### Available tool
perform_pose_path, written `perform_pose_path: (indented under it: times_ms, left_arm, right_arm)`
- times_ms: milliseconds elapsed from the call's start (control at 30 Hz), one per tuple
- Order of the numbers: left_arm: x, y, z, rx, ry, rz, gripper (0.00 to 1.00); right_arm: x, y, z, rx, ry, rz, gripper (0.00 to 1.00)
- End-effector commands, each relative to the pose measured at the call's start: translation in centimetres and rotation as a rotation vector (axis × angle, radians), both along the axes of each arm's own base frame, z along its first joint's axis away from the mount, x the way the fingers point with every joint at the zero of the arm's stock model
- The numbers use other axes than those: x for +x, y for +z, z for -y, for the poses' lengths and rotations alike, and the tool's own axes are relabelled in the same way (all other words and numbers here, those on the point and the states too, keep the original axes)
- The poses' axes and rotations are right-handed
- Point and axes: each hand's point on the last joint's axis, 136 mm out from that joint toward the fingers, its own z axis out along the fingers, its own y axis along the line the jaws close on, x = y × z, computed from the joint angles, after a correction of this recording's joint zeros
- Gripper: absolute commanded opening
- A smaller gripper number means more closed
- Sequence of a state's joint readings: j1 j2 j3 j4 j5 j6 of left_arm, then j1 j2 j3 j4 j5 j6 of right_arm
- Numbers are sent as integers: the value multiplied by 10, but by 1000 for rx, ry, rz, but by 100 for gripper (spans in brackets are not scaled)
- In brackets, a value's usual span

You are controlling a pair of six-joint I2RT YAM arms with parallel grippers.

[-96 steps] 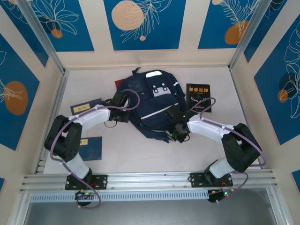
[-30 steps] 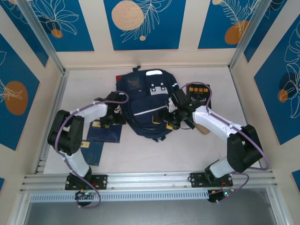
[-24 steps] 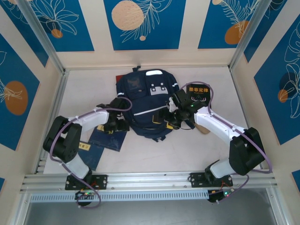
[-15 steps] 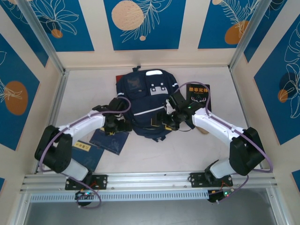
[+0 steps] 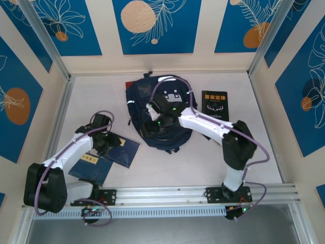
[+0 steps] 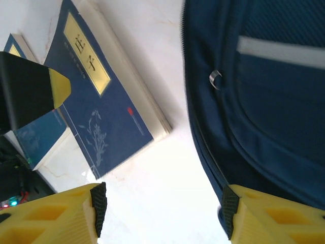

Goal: Pack books, pencil case, and school supplies into a backpack

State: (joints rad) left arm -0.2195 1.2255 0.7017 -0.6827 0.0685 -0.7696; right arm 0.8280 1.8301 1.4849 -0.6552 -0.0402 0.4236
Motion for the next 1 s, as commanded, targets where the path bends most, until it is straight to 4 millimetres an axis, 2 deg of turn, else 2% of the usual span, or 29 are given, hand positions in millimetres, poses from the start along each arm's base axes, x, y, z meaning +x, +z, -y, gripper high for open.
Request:
perform_pose_path:
  times_ms: [0,167,300,433,533,600,700,800,967]
  left_arm:
    - [9,-10,4,-63,0,4,49]
    - [15,-31,-3,-39,-6,-45,41]
    - [26,-40,5,-63,-57,-54,38]
    - [52,-39,33,-181,-209,-12,32]
    - [63,-37,32,-155,-246,-14,30]
    - [67,-33,30,-139,-245,-1,30]
    - [66,-23,25,-123,-212,16,35]
    - [57,-14,14,-92,-151,21,41]
    - [32,-8,2,-84,-43,17,48]
  right_arm:
    - [-1,-12,-17,-49,129,8,61]
    - [8,-31,-43,-72,168,-18,58]
    - [16,-47,-52,-100,176,-42,54]
    - [19,-55,-62,-110,157,-87,46]
    - [23,-66,-65,-125,126,-102,43]
    - [31,-78,-58,-178,80,-91,40]
    - [40,-90,-47,-232,19,-101,38]
    - [40,-96,-45,-241,18,-107,38]
    - [36,-108,-42,-272,25,-110,27]
